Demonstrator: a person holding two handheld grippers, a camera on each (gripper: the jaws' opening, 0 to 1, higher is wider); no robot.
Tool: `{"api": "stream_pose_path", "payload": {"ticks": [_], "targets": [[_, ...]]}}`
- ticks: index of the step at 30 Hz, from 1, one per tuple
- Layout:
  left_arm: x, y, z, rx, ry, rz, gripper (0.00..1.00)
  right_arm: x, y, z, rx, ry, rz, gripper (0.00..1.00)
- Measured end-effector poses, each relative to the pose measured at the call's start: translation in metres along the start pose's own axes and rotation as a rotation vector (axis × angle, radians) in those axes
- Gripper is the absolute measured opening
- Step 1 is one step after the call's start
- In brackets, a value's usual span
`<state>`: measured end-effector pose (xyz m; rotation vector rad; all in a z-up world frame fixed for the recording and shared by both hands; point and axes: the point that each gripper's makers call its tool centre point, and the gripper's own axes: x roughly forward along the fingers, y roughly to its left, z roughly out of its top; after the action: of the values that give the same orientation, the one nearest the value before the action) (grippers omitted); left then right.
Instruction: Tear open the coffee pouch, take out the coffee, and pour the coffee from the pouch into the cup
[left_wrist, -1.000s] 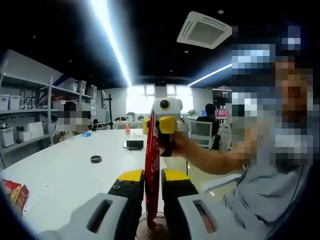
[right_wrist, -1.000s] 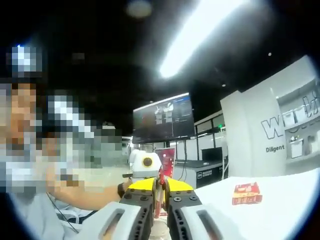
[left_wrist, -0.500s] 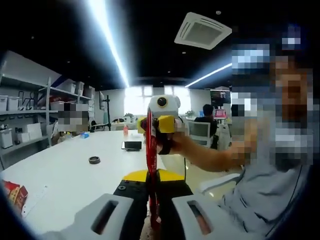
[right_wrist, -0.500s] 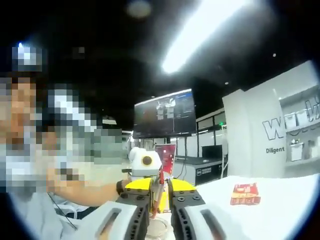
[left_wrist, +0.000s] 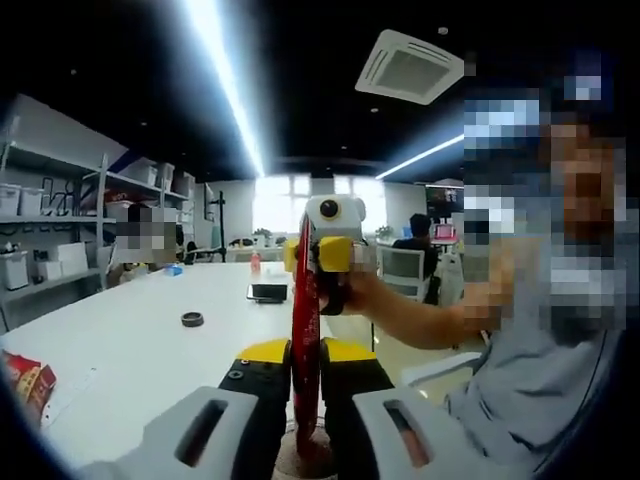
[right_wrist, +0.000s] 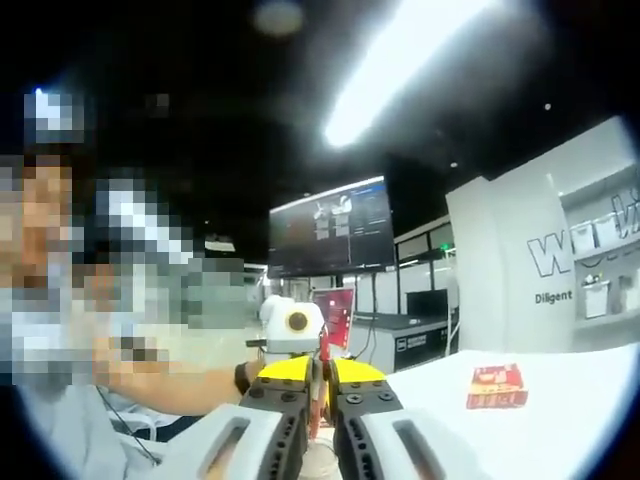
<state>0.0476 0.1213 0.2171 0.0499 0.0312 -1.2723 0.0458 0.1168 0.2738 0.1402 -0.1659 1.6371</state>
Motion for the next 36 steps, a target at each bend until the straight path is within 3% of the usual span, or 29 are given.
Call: {"api": "stream_pose_path", "payload": {"ticks": [16,32,36], "targets": [[0.001,-0.002,0.002,0.016,0.021,0.004,0.14,0.005,0.006,0.002,0.002,-0.002,0.012,0.08],[0.011,-0.007,0.004,0.028,0.035,-0.026,0.09,-0.008,0.003,0.002,-0.006,-0.027,0.003,0.13],[0.017,-0.008,-0.001,0.033,0.068,-0.036,0.09,-0.01,0.005,0.004,-0.016,-0.052,0.017,0.08]]}}
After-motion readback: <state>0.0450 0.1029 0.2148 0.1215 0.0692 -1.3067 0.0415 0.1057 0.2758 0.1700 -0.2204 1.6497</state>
